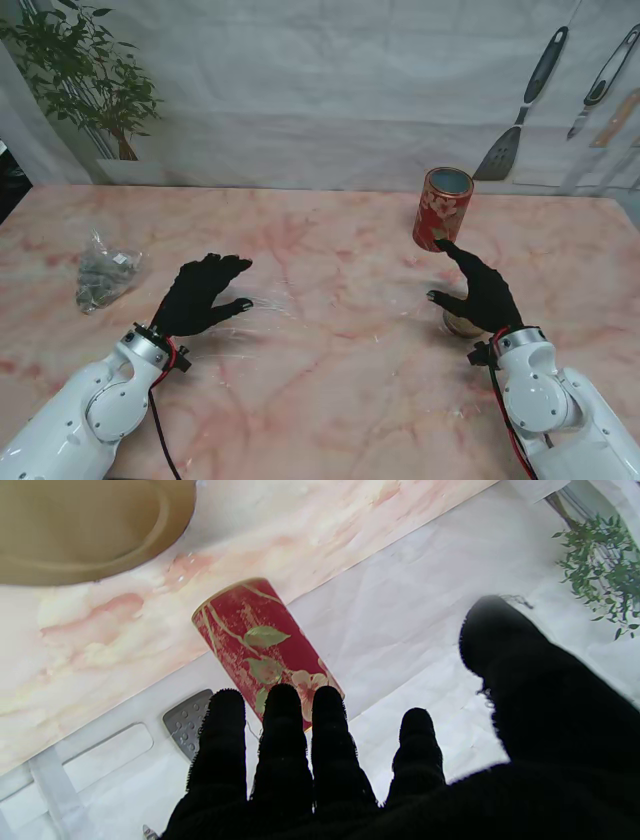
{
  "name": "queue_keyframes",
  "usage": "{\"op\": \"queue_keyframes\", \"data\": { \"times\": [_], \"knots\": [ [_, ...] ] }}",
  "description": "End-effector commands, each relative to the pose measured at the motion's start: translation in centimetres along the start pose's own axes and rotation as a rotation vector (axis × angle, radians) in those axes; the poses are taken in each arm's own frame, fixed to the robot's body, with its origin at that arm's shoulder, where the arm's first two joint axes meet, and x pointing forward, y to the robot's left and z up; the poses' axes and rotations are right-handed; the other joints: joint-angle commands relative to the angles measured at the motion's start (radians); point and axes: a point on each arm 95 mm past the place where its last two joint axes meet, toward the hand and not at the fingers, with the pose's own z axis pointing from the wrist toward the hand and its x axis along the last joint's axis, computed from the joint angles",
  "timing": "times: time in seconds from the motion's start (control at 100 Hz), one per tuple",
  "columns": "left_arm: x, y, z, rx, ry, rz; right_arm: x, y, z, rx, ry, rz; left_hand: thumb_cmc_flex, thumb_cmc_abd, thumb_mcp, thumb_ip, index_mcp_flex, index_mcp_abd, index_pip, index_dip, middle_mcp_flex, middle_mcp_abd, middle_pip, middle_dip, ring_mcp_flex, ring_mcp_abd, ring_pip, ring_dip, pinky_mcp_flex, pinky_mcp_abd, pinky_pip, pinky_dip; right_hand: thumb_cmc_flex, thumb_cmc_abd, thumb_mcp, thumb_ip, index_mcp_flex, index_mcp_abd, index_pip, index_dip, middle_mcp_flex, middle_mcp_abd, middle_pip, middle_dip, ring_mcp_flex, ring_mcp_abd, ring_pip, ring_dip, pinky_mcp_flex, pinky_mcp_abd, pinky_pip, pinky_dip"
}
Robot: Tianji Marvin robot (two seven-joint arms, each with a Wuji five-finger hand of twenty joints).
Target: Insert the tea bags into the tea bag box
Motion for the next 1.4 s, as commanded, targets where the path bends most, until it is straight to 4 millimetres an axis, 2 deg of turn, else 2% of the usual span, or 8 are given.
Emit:
{"op": "queue_keyframes", "data": {
  "times": [0.0,0.44,0.95,1.11,1.39],
  "knots": [
    [0.0,-0.2,0.2,-0.005,0.004,0.0,0.4,1.1,0.7,-0.019,0.008,-0.013,-0.019,0.036,-0.015,0.014,-0.026,-0.023,0.005,0.001,0.002,-0.025,-0.009,0.006,0.003,-0.003,-0.007,0.006,0.0,0.003,0.011,0.015,0.006,-0.032,0.028,-0.015,-0.009,-0.041,-0.001,0.002,0.018,0.004,0.022,0.019,0.024,0.008,0.019,0.017,0.008,0.019,0.035,0.016],
    [-0.1,-0.3,0.2,-0.01,0.002,0.0,0.4,4.0,3.3,-0.083,-0.069,-0.067,-0.019,0.037,-0.015,0.013,-0.025,-0.023,0.005,0.0,0.005,-0.026,-0.009,0.006,0.004,-0.004,-0.007,0.007,0.001,0.001,0.012,0.015,0.006,-0.046,0.066,-0.022,-0.021,-0.058,-0.012,-0.013,0.068,-0.008,0.15,0.078,0.106,0.022,0.161,0.083,0.035,0.05,0.195,-0.015],
    [-0.2,-0.3,0.2,-0.016,0.002,-0.005,-0.6,5.2,6.2,-0.131,-0.192,-0.084,-0.019,0.037,-0.015,0.013,-0.025,-0.023,0.005,0.001,0.004,-0.027,-0.009,0.006,0.006,-0.005,-0.006,0.007,0.001,0.001,0.013,0.015,0.024,-0.074,0.122,-0.028,-0.013,-0.073,0.019,-0.005,0.11,-0.033,0.374,0.213,0.169,0.037,0.36,0.174,0.055,0.07,0.334,-0.046],
    [-0.2,-0.2,0.3,-0.021,0.0,-0.007,-0.8,5.4,7.2,-0.159,-0.208,-0.072,-0.018,0.037,-0.015,0.013,-0.025,-0.024,0.005,0.001,0.005,-0.027,-0.008,0.007,0.007,-0.005,-0.005,0.008,0.001,0.002,0.013,0.015,0.055,-0.08,0.15,-0.031,-0.02,-0.082,0.036,-0.008,0.126,-0.045,0.446,0.26,0.194,0.034,0.431,0.202,0.067,0.075,0.375,-0.049],
    [-0.3,-0.2,0.3,-0.028,-0.004,-0.011,-0.8,5.8,9.2,-0.151,-0.218,-0.057,-0.017,0.038,-0.015,0.013,-0.025,-0.024,0.005,0.001,0.005,-0.026,-0.008,0.007,0.007,-0.005,-0.005,0.008,0.001,0.0,0.014,0.015,0.139,-0.06,0.173,-0.034,-0.026,-0.098,0.074,-0.015,0.147,-0.066,0.515,0.309,0.222,0.028,0.502,0.227,0.082,0.082,0.418,-0.054]
  ]
}}
